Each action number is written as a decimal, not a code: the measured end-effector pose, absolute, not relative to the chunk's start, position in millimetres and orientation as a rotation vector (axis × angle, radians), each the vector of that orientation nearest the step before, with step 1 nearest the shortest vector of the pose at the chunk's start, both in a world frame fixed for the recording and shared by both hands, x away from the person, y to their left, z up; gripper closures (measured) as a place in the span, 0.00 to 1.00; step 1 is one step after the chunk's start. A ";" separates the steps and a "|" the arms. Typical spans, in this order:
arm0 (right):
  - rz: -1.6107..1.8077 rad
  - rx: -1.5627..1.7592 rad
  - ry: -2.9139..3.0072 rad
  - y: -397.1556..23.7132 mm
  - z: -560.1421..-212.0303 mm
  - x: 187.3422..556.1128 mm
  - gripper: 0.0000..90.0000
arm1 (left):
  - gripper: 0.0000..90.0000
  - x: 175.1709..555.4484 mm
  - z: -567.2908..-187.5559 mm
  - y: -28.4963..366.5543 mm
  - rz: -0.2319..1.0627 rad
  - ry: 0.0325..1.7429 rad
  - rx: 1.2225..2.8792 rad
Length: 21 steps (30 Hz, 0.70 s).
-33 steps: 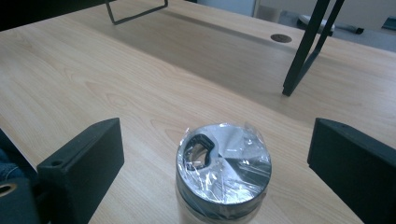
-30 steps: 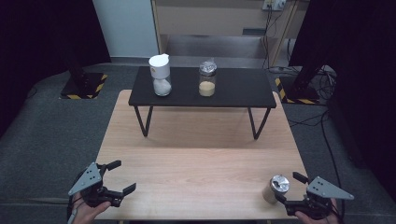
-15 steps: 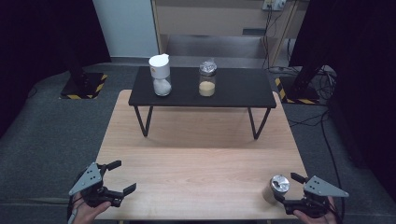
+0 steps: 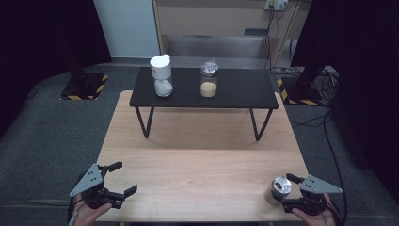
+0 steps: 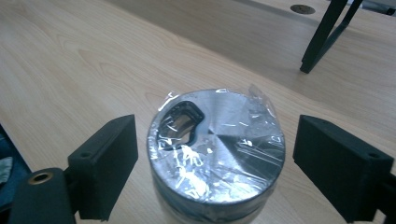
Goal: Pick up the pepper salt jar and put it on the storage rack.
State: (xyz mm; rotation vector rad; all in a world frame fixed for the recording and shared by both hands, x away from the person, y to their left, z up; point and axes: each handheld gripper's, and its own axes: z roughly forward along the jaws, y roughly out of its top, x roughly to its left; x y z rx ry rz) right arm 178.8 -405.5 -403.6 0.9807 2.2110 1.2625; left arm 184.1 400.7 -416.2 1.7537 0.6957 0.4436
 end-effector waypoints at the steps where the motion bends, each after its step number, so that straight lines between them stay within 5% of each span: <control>1: 1.262 0.977 2.212 -406.2 -404.6 180.1 0.19 | 0.00 184.1 -416.2 400.7 0.444 0.696 1.753; 21: 1.325 0.897 2.227 -414.5 -414.5 185.8 0.38 | 0.00 184.4 -416.4 400.6 0.444 0.701 1.753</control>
